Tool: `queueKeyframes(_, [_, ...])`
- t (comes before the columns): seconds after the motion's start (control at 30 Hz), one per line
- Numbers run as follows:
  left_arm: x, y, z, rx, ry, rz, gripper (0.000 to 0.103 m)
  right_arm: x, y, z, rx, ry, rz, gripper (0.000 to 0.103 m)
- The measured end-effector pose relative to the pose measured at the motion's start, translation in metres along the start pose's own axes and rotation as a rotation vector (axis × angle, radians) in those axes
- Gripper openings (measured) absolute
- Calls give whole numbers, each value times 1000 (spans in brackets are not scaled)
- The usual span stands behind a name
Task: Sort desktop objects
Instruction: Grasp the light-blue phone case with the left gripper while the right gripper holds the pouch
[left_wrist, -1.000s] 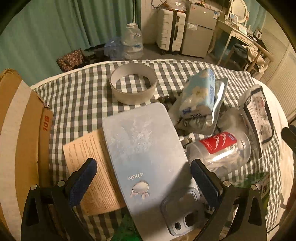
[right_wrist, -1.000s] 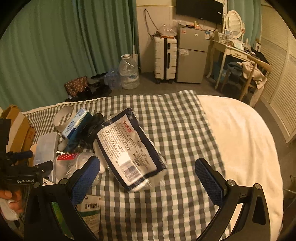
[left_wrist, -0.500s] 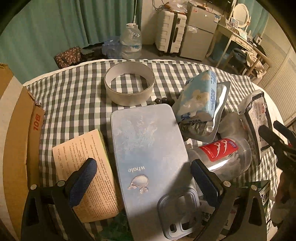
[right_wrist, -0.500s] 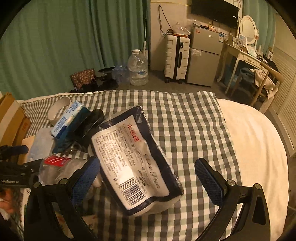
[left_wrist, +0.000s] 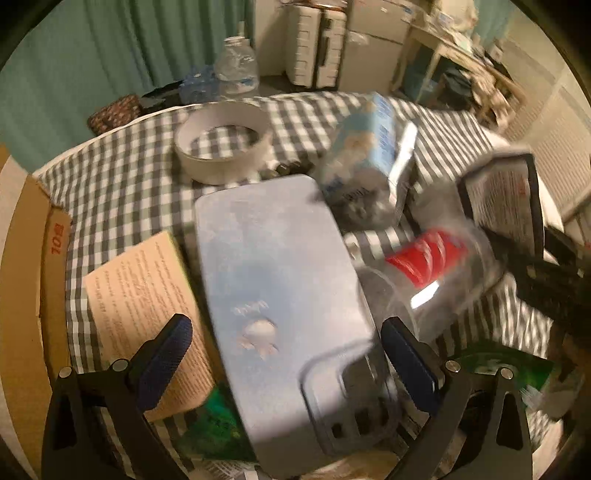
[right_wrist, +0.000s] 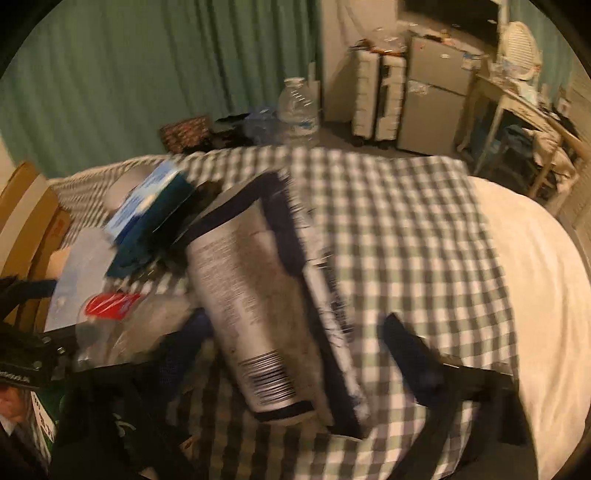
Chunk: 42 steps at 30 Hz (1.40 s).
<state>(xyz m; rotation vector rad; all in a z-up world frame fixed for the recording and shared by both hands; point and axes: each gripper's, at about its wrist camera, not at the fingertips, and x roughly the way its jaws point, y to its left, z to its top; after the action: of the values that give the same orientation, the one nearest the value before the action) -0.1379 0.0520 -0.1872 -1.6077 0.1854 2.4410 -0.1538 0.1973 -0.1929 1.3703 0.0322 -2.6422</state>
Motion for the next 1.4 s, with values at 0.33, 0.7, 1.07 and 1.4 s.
queueKeyframes(0.33, [-9, -7, -9, -7, -66, -4, 89, -23, 9, -13, 2, -16, 62, 14])
queueKeyframes(0.7, [-42, 5, -3, -25, -152, 12, 85, -49, -2, -7, 28, -72, 67, 10])
queueKeyframes(1.07, [-55, 10, -10, -43, -154, 39, 34, -79, 5, -11, 29, -109, 67, 10])
queueKeyframes(1.4, [-38, 16, -23, -131, -88, 4, 99, -101, 16, -15, 8, -145, 66, 10])
